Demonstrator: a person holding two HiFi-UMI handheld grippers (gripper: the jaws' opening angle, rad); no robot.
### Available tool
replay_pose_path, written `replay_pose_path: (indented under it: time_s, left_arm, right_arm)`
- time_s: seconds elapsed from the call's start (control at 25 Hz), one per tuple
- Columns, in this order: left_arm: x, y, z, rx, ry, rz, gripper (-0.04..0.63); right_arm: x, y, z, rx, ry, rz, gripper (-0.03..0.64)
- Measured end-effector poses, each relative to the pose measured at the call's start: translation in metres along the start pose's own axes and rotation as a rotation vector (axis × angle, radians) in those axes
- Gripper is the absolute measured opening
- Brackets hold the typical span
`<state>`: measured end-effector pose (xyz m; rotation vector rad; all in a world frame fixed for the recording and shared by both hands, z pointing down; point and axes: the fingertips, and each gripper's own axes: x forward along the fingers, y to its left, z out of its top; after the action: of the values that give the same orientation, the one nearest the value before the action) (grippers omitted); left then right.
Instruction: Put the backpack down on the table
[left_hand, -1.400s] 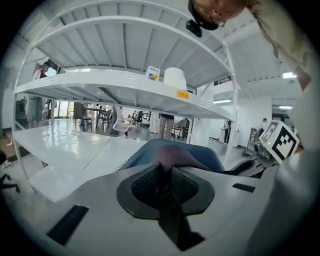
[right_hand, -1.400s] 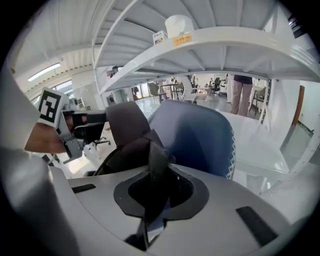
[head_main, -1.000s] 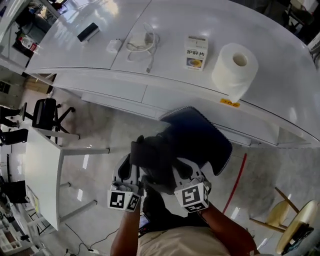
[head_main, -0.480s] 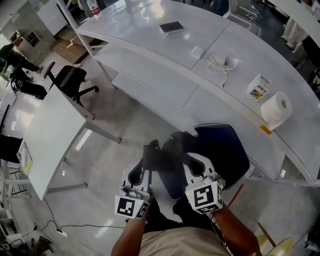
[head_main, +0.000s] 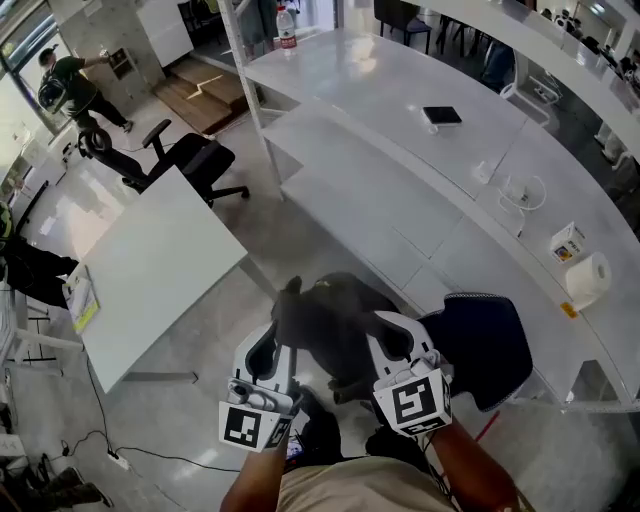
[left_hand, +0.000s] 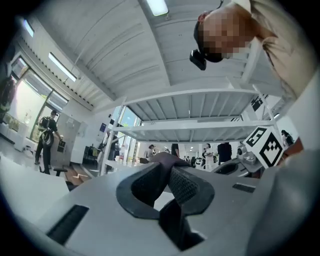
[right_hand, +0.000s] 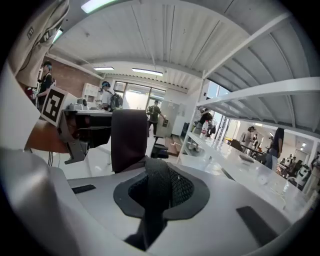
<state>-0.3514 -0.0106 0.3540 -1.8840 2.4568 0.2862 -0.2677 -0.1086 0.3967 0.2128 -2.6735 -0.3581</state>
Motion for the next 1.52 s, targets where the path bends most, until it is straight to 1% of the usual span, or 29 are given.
replay_pose_path:
  time_s: [0.16,0.36,0.52,0.68,0.84,1.0,1.16,1.32,1.44,1.52]
  left_arm:
    - [-0.034,0.069,0.042,0.048,-0.055,0.084,0.051]
    - [-0.077,0.143,0.089,0.084,-0.101,0.174,0.051]
    - [-0.104,0.188,0.130,0.129,-0.171,0.252,0.051]
    - [-0.134,0.228,0.169,0.167,-0.229,0.314,0.051]
    - [-0.151,0.268,0.196,0.212,-0.242,0.388,0.051]
    - [-0.166,0.304,0.211,0.227,-0.262,0.457,0.051]
    - [-0.182,0.343,0.232,0.240,-0.303,0.531,0.051]
    - [-0.180,0.395,0.245,0.257,-0.322,0.603,0.051]
    - [-0.160,0.450,0.228,0.239,-0.276,0.653,0.051]
    - [-0.143,0.503,0.202,0.182,-0.221,0.690,0.051]
  right_arm:
    - [0.046,0.048,0.065,-0.051,-0.060,0.091,0.037]
    - [0.093,0.109,0.141,-0.131,-0.124,0.201,0.037]
    - [0.121,0.148,0.193,-0.174,-0.164,0.305,0.037]
    - [0.142,0.187,0.243,-0.202,-0.196,0.383,0.037]
    - [0.173,0.217,0.283,-0.225,-0.232,0.476,0.037]
    - [0.202,0.247,0.314,-0.252,-0.274,0.559,0.037]
    - [0.233,0.270,0.352,-0.266,-0.306,0.633,0.037]
    - [0.285,0.279,0.383,-0.234,-0.294,0.706,0.037]
    - [0.344,0.281,0.385,-0.221,-0.252,0.731,0.037]
    - [0.398,0.276,0.377,-0.220,-0.203,0.712,0.037]
